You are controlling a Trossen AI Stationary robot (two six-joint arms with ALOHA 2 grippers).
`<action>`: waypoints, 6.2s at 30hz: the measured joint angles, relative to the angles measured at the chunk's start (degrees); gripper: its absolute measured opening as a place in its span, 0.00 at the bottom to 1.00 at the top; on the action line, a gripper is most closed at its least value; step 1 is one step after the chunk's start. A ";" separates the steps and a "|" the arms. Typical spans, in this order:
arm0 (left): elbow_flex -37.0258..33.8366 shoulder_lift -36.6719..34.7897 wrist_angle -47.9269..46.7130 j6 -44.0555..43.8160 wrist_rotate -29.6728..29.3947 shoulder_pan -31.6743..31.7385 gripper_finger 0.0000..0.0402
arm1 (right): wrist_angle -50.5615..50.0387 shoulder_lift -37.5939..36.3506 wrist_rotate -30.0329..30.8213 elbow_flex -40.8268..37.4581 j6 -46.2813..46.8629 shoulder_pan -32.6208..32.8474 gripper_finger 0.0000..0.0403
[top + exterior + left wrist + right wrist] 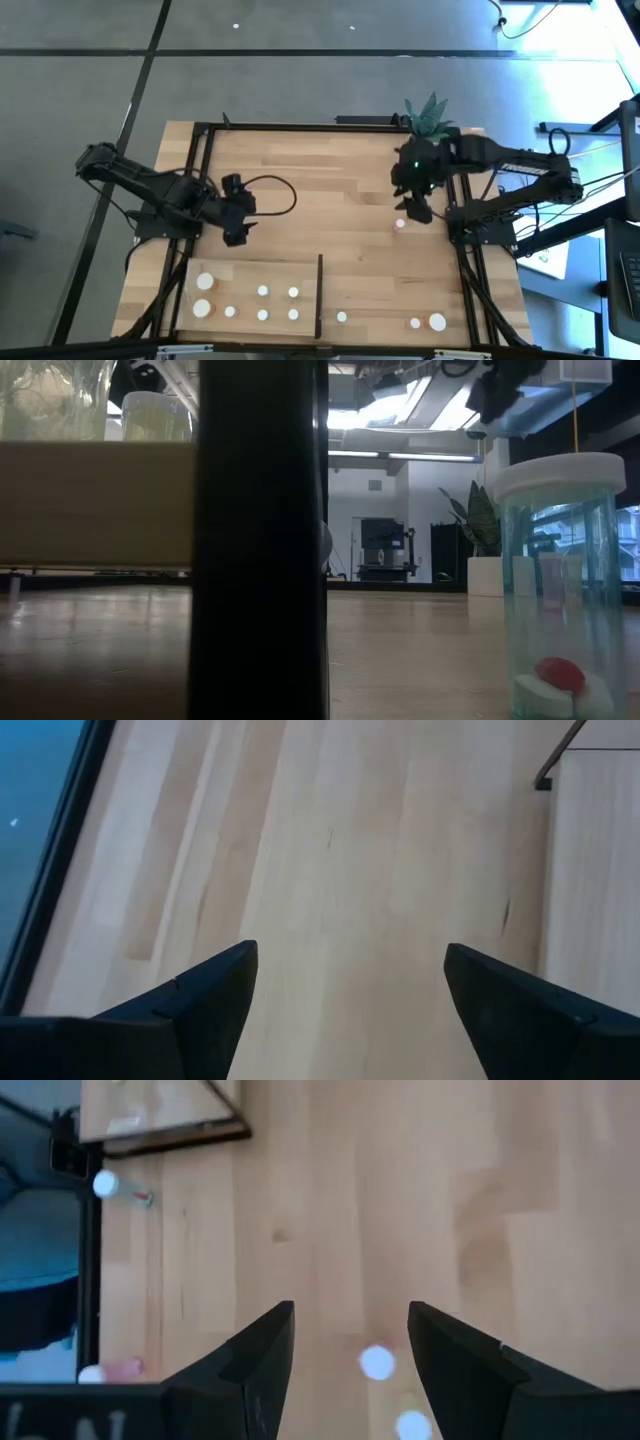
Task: Pick and place medicine bottles onto shelf by color
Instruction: Put the blue pill bottle on the shelf aligned with the other blue pill bottle
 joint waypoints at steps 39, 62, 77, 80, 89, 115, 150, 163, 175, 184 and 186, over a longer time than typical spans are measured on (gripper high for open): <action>0.00 -0.02 3.25 6.73 4.06 7.29 0.79 | 38.61 19.29 7.04 -6.05 20.66 31.13 0.49; 0.00 -0.02 3.40 10.64 7.23 7.29 0.79 | 47.45 28.42 18.03 -6.03 10.10 39.04 0.49; 0.00 -0.02 5.30 10.25 8.96 6.98 0.79 | 57.48 34.86 20.45 -6.01 8.19 43.61 0.49; 0.02 0.00 6.44 10.25 8.96 6.98 0.79 | 58.78 36.18 21.06 -6.01 5.80 44.11 0.49; 0.02 0.00 7.88 11.99 14.60 6.53 0.79 | 62.56 39.05 21.14 -5.99 1.17 44.11 0.49; 0.02 -0.02 13.91 16.72 23.53 6.26 0.79 | 64.81 41.91 22.60 -6.01 -2.17 44.09 0.49; 0.02 -0.02 13.87 16.70 23.52 6.26 0.79 | 67.55 43.69 22.64 -6.03 -1.74 43.76 0.30; 0.02 -0.02 13.83 16.65 23.54 6.26 0.79 | 67.05 43.61 22.64 -6.03 2.74 43.76 0.32; 0.02 -0.02 13.26 16.51 23.58 6.24 0.79 | 60.45 36.67 30.73 -6.03 6.09 45.40 0.32; 0.02 -0.01 13.28 16.63 23.56 6.25 0.79 | 50.38 27.72 34.65 -6.03 12.18 43.92 0.32; 0.02 -0.01 13.28 16.65 23.57 6.26 0.79 | 48.18 25.48 35.77 -6.03 13.84 43.12 0.32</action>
